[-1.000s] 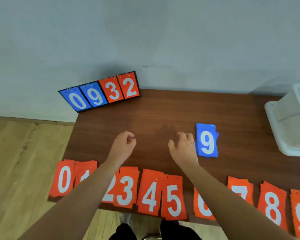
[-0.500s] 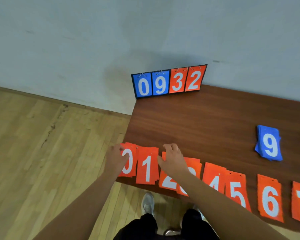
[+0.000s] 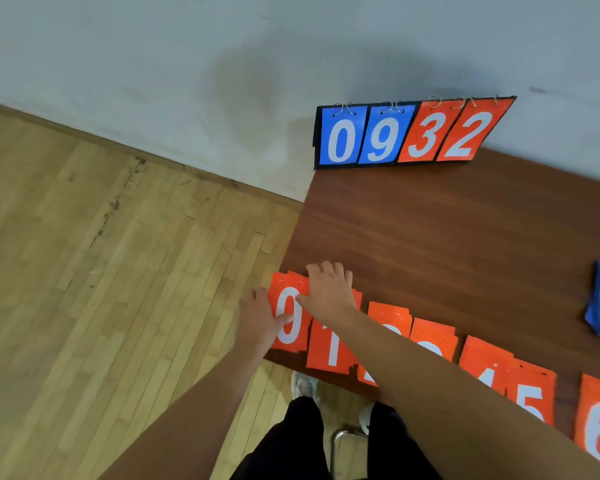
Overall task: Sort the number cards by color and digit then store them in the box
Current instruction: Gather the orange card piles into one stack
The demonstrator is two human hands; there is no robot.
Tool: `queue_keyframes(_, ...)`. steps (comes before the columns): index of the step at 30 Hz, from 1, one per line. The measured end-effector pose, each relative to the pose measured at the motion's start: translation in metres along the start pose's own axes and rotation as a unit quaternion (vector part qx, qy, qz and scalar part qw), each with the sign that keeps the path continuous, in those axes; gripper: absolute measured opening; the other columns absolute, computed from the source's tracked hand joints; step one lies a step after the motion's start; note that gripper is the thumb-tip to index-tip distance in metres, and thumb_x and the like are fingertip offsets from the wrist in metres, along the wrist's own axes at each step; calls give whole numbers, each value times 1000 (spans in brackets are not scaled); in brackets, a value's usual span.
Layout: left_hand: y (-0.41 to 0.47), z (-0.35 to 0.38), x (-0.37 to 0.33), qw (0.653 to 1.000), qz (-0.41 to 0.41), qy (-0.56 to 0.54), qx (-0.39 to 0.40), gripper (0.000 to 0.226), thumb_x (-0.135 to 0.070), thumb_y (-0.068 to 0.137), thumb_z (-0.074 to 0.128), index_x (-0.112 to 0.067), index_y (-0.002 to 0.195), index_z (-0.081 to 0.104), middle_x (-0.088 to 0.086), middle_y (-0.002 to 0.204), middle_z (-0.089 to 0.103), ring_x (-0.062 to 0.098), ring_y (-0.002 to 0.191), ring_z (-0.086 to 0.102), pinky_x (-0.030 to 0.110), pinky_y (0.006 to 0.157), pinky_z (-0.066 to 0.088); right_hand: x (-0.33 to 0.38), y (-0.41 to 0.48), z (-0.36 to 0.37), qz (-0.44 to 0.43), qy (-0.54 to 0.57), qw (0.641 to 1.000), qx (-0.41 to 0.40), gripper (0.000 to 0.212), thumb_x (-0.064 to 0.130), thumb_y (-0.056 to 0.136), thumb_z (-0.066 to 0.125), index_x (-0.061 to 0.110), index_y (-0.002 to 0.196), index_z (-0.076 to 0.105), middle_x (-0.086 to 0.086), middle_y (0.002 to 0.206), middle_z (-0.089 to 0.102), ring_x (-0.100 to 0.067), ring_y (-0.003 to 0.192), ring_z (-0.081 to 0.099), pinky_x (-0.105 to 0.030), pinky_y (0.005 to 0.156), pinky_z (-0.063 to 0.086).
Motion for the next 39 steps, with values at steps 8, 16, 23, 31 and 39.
queue_keyframes(8, 2, -7, 7, 998, 25, -42, -44, 69, -48, 77, 78, -14, 129, 49, 3, 119, 54, 21, 112, 54, 31, 91, 49, 20, 17, -3, -43, 75, 996, 30, 23, 32, 94, 57, 17, 110, 64, -6, 114, 54, -27, 114, 43, -42, 97, 35)
queue_keyframes(16, -2, -63, -21, 950, 91, -297, 37, 16, -35, 95, 64, -36, 104, 51, -7, 95, 65, 11, 85, 69, 28, 66, 60, 19, 1, -51, 3, 318, 948, 9, 15, 24, 90, 62, 17, 103, 65, 3, 101, 62, -13, 94, 58, -22, 74, 45)
queue_keyframes(23, -6, -57, -22, 950, 44, -302, 69, 31, -25, 99, 58, -25, 129, 50, -9, 106, 62, 15, 97, 65, 26, 75, 56, -33, -47, -23, 208, 190, 959, -37, 63, 40, 88, 67, 7, 136, 43, -12, 134, 45, -28, 126, 42, -36, 106, 38)
queue_keyframes(31, -10, -42, -16, 961, -13, -273, 47, 44, -33, 98, 58, -19, 138, 45, 2, 123, 61, 26, 110, 64, 39, 87, 57, -16, -49, 19, 272, 16, 962, -22, 85, 62, 74, 72, 6, 129, 40, -15, 127, 50, -31, 119, 47, -38, 102, 39)
queue_keyframes(39, -14, -40, -14, 961, -29, -274, 28, 46, -33, 99, 57, -16, 140, 44, 7, 129, 60, 30, 114, 63, 45, 93, 56, -14, -40, 25, 272, 109, 956, -23, 56, 39, 83, 73, 10, 126, 50, -12, 128, 50, -32, 122, 46, -40, 103, 39)
Point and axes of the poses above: each hand's wrist, its own y-axis towards the middle knuckle, its own z-axis out of the palm, x = y × z, the point moved 1 cm from there along y, towards the middle knuckle
